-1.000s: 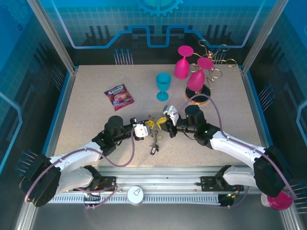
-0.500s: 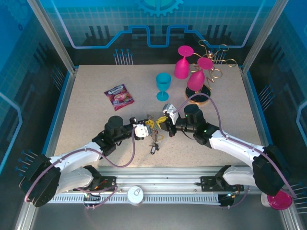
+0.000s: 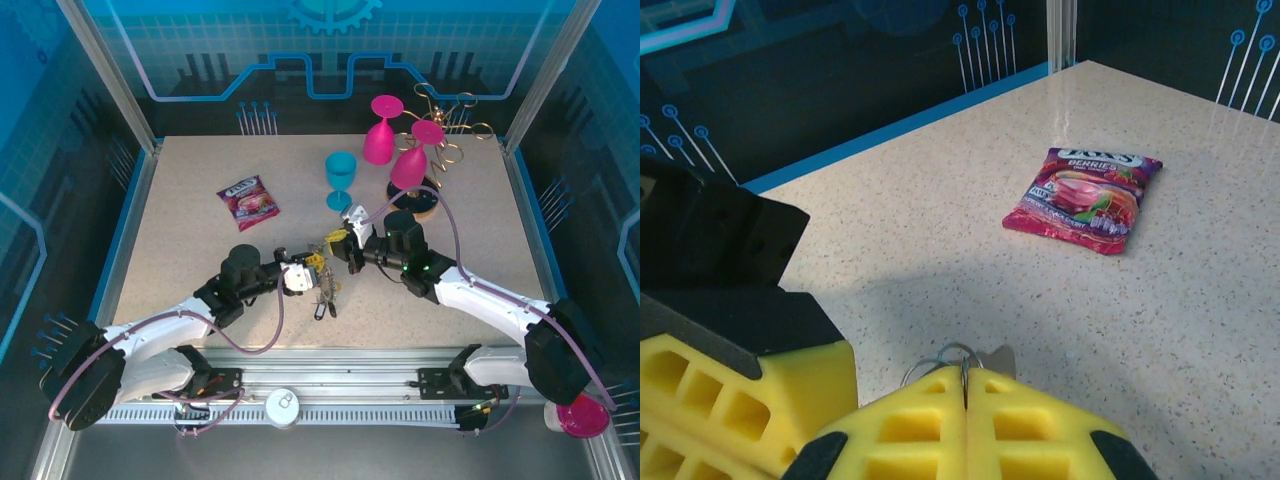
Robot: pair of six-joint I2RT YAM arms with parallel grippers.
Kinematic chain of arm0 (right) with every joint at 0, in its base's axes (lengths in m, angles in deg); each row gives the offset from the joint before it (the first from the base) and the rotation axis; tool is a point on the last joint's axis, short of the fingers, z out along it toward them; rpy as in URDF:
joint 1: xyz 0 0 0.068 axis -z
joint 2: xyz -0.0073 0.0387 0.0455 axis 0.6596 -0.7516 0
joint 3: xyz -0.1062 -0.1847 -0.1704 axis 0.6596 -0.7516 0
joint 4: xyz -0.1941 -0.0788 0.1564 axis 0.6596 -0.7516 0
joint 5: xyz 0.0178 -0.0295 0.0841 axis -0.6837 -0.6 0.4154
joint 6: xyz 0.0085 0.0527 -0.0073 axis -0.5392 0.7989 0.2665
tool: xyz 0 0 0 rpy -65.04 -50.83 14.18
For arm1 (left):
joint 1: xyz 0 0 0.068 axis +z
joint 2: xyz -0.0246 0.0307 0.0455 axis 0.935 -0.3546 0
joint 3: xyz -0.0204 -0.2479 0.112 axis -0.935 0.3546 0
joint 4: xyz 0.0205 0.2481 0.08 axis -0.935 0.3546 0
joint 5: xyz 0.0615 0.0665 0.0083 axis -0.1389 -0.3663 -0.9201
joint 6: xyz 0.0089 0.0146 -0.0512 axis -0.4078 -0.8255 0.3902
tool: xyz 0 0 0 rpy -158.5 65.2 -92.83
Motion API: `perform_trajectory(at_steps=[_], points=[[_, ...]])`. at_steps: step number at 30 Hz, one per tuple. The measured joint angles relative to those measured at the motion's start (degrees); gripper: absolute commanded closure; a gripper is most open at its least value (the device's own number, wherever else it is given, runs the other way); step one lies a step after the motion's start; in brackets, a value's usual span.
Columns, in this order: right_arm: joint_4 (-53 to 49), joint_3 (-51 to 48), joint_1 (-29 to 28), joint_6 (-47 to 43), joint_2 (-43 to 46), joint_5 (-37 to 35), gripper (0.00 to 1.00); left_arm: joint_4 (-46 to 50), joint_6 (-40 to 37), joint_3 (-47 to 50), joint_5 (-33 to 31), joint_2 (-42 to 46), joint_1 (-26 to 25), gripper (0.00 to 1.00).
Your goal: Put the keys on the keyring
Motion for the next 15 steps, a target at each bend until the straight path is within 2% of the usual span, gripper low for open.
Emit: perform_trajectory(at_steps=[10,15], points=[[-1.7,-1.4,1.0,-2.2,2.5,-0.4,1.00,-1.4,2.9,0.8,-0.5,0.1,0.0,1.00],[-5.0,-3.1,2.7,-6.3,6.2,3.6,1.00,-2.8,6.9,1.4,-0.5,0.9,0.0,1.00]])
